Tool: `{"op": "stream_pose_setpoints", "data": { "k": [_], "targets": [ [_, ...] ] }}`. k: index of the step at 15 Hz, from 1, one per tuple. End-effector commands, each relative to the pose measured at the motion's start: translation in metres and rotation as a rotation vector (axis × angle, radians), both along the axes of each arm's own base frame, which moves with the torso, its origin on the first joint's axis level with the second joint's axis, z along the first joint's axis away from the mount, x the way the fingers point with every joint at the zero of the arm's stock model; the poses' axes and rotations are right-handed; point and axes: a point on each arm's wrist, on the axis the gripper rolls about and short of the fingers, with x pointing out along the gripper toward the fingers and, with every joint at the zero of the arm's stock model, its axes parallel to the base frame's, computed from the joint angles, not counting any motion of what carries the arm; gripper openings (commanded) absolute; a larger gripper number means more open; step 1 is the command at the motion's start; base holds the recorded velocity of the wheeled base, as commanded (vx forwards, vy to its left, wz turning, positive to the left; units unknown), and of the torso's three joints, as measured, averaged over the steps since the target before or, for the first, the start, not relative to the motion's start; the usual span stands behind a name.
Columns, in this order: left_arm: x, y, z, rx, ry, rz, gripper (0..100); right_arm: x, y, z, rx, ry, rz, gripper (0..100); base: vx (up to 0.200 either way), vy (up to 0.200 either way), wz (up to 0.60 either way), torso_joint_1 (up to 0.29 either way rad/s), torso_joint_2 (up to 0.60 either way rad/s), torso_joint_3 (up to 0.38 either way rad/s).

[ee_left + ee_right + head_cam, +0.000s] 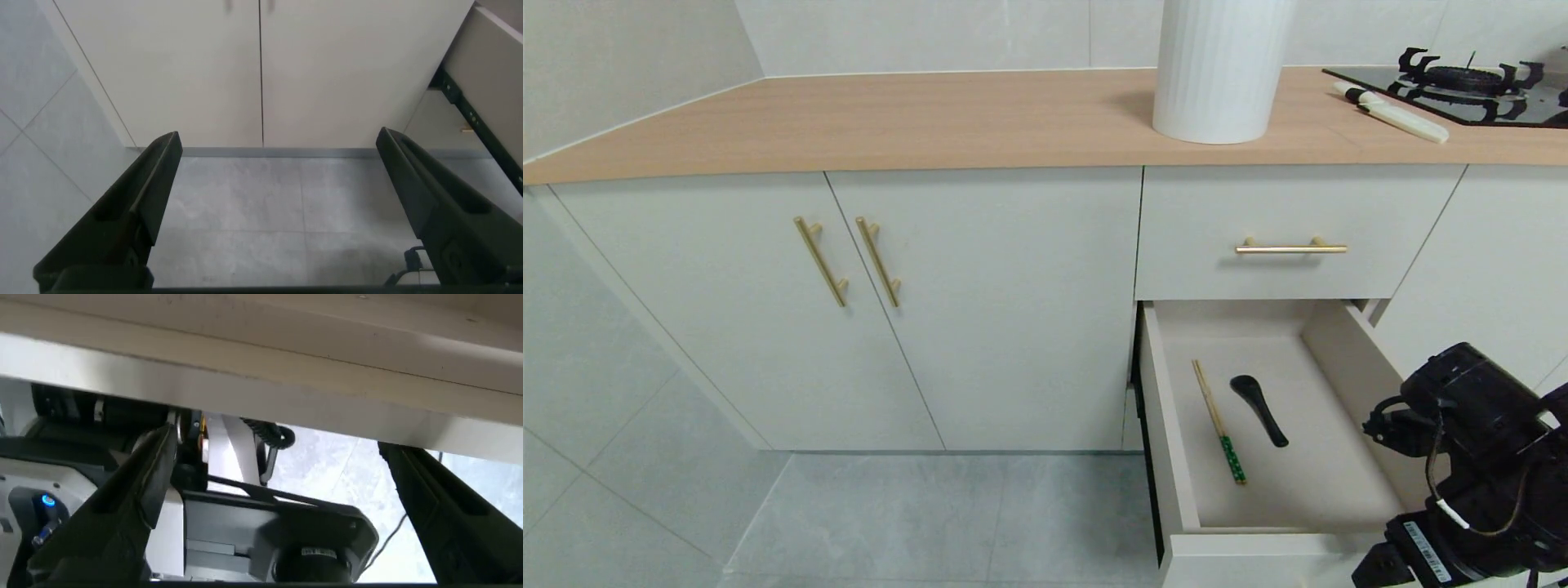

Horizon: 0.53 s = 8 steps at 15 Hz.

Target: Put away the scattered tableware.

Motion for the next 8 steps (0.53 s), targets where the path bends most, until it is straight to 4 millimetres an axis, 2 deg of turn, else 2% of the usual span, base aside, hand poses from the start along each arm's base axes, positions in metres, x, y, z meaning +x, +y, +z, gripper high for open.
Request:
{"op": "stream_pose_setpoints", "data": {
  "k": [1,5,8],
  "targets": [
    [0.0,0.0,0.0,0.0,0.001,0.001,100,0.0,0.0,-0.004,-0.013,-0.019,-0.003,100,0.0,0.0,0.0,0.0,0.0,0.0],
    [0.0,0.0,0.0,0.0,0.001,0.001,100,0.002,0.0,-0.014,0.014,-0.136,-0.002,100,0.0,0.0,0.0,0.0,0.0,0.0],
    [0.0,0.0,0.0,0.0,0.001,0.001,100,0.014,0.004,-0.018,0.001,-0.201,-0.019,100,0.0,0.0,0.0,0.0,0.0,0.0]
  ]
}}
